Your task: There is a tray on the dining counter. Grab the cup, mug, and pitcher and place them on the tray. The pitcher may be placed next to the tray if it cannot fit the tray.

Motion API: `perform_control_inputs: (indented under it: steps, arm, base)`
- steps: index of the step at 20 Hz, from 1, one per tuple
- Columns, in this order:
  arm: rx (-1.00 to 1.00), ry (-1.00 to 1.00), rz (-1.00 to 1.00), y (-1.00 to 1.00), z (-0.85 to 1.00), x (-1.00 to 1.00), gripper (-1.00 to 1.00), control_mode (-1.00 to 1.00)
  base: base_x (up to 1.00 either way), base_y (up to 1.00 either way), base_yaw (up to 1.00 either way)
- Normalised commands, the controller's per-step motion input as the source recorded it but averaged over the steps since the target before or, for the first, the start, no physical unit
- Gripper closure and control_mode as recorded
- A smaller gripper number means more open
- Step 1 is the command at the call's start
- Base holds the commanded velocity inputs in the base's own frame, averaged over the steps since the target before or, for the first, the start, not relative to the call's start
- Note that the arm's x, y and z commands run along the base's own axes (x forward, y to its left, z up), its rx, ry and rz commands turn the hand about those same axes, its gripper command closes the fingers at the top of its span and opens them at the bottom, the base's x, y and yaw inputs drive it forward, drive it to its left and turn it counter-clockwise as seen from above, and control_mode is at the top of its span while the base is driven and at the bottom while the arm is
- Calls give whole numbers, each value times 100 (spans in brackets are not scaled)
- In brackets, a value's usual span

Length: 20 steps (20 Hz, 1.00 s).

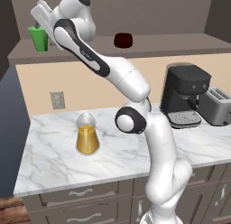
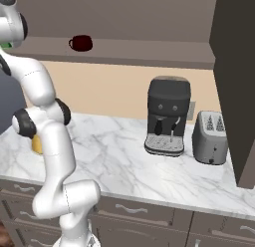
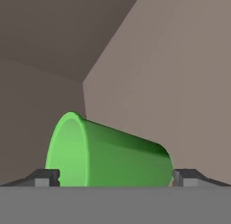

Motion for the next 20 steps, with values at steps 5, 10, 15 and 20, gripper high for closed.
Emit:
perform_control_inputs:
  steps: [5, 10, 15, 20]
  arm:
    - [0, 0, 0, 0, -20, -1, -100, -100]
    - [0, 0, 0, 0, -24, 0, -100, -100]
    - [0, 0, 0, 0, -15, 0, -100, -100]
    - [0, 0, 0, 0, -1, 0, 100, -100]
  base:
    - [0, 0, 0]
    - [0, 0, 0]
    - [0, 0, 0]
    - [0, 0, 0]
